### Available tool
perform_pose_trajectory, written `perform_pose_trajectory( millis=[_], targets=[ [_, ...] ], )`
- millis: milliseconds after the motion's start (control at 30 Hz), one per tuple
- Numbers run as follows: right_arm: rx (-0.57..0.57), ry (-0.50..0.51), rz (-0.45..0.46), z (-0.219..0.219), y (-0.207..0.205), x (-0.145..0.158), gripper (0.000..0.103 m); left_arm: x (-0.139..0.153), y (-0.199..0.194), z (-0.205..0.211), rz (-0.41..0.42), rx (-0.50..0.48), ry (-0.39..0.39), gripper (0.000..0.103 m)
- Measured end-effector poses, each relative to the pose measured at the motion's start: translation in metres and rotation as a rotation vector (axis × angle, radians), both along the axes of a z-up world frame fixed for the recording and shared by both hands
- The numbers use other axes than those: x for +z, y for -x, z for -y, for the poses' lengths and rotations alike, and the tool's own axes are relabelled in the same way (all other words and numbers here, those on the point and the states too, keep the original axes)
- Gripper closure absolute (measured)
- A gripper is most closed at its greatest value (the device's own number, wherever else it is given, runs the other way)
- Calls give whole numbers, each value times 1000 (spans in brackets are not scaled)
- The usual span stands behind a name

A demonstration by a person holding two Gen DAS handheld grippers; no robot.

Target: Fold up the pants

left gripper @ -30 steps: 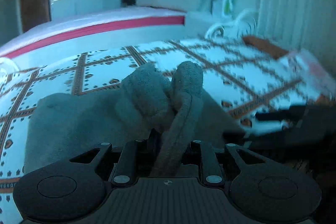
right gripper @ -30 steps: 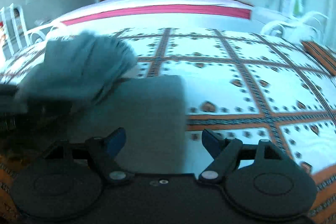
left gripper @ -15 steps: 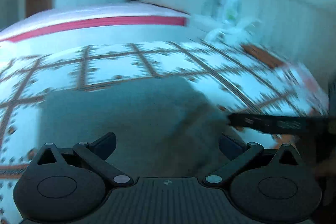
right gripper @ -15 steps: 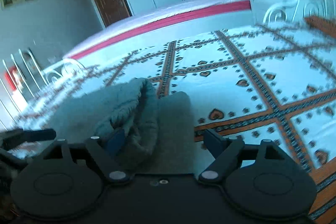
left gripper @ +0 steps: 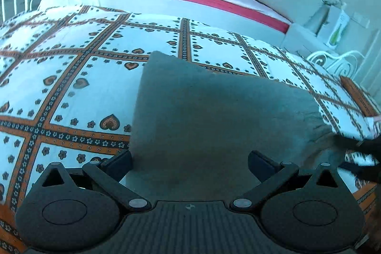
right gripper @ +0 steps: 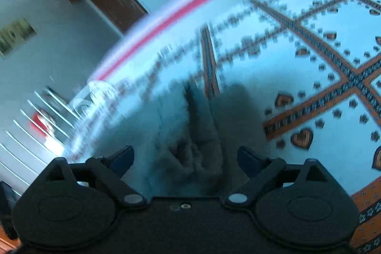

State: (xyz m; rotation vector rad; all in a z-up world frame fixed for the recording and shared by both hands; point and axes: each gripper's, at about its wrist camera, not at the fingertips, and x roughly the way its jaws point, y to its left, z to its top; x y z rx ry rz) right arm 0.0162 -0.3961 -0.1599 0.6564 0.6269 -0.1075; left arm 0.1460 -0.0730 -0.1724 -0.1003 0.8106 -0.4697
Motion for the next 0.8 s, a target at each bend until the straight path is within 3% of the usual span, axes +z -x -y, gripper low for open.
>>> perform_pose_trajectory(
  millis=[67,100,133,200,300,433,533,700,767,800],
  targets=[
    [7,-3,-50,-4,-8,-9,17,0,-1,-4,-4,14,11,0],
    [9,-36,-52,-3,-10,-13,27,0,-3,-3,-7,18,15,0],
    [20,-90,-48,-1,-13,-18,46,-1,-4,-4,-12,22,20,0],
    [39,-197,-37,2,-18,-25,63,-3,-5,-5,-20,31,26,0],
    [46,-233,24,2,-13,-19,76,-2,-7,-6,-19,38,30,0],
    [69,-104,142,-9,-1,21,79,1,-7,-4,-9,43,50,0],
    [62,-53,165,-3,9,33,79,2,-7,1,-7,31,55,0],
    [-17,-36,50,23,27,9,77,0,-6,9,-9,13,43,0],
    [-15,-72,-12,29,27,-12,71,-3,-7,11,-18,8,30,0],
    [-24,-98,-26,31,26,-17,60,-4,-7,12,-22,6,25,0]
  ],
)
